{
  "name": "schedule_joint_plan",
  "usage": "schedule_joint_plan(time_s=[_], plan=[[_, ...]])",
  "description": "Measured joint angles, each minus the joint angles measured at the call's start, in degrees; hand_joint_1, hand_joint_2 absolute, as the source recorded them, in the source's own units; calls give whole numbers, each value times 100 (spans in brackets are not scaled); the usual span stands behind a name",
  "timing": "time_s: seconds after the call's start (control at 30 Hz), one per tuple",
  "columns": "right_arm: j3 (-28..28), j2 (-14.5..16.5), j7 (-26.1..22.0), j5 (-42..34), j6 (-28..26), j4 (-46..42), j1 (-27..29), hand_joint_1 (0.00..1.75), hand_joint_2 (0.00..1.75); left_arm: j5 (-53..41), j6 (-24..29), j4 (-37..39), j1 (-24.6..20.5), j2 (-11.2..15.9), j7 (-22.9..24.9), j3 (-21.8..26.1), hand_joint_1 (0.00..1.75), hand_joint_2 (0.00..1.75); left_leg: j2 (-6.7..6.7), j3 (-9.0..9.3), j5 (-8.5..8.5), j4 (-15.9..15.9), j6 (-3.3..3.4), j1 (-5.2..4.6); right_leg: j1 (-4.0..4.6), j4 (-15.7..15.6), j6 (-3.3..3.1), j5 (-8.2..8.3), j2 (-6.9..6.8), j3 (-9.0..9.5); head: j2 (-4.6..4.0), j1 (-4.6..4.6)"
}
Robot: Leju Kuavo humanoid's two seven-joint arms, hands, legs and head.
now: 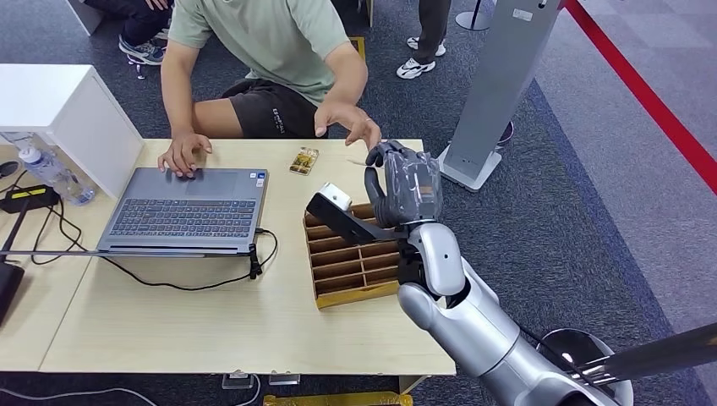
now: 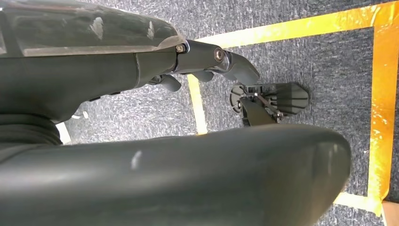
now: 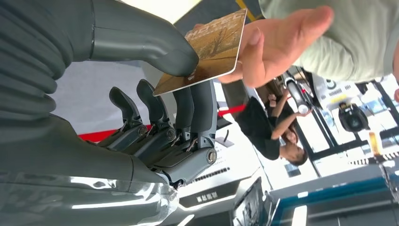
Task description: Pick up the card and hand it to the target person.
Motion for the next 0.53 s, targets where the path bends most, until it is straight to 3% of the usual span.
schedule_joint_plan(time_s=[0.53], plan=[[-189,-72,-305,392,-520,624,-221,147,175,-65,19,0,-8,-33,7,-2,0,0,-1,-5,0,0,0,0,0,0,0,0,-3,0,0,1]])
